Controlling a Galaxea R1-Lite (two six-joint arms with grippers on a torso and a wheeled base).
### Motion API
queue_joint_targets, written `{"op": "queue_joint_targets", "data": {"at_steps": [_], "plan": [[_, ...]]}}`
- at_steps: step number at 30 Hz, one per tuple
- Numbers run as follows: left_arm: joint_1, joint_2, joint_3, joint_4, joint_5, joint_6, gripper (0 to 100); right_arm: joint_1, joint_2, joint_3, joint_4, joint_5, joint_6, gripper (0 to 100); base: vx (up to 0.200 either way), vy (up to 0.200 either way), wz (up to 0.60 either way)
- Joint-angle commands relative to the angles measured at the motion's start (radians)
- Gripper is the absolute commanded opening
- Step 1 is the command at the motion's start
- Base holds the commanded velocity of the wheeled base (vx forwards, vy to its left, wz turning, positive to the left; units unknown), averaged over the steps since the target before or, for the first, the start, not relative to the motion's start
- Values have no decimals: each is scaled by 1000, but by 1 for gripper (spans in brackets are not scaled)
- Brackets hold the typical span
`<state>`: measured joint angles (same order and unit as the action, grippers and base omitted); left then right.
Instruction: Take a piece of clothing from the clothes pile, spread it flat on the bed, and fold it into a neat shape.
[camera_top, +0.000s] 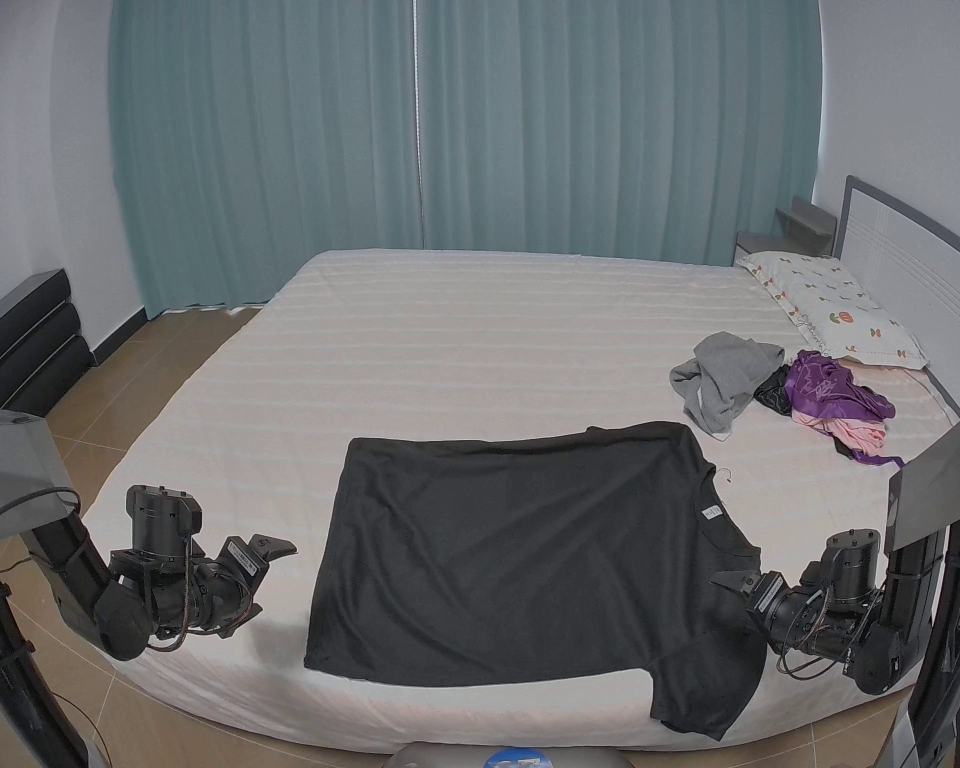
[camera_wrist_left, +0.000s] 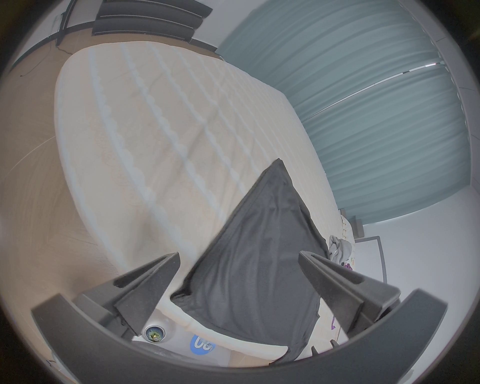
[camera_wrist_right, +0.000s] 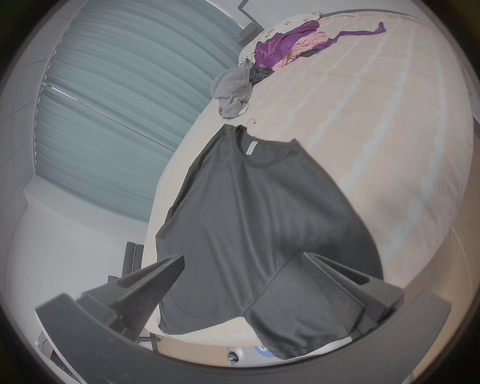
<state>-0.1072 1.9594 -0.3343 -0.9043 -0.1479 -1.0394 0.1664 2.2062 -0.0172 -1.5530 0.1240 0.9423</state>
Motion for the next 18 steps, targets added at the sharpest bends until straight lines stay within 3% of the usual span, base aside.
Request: {"op": "queue_joint_targets", "data": {"at_steps": [1,11,18], "plan": [[0,15,4,-1,1,-2,100,2,7,13,-13,2,0,100,0,0,0],[-14,16,11,-1,-1,-4,100,15,9,13,-13,0,1,100,0,0,0],[-23,10,15,-1,-1,-5,100,15,9,13,-13,0,1,100,0,-200,0]]}}
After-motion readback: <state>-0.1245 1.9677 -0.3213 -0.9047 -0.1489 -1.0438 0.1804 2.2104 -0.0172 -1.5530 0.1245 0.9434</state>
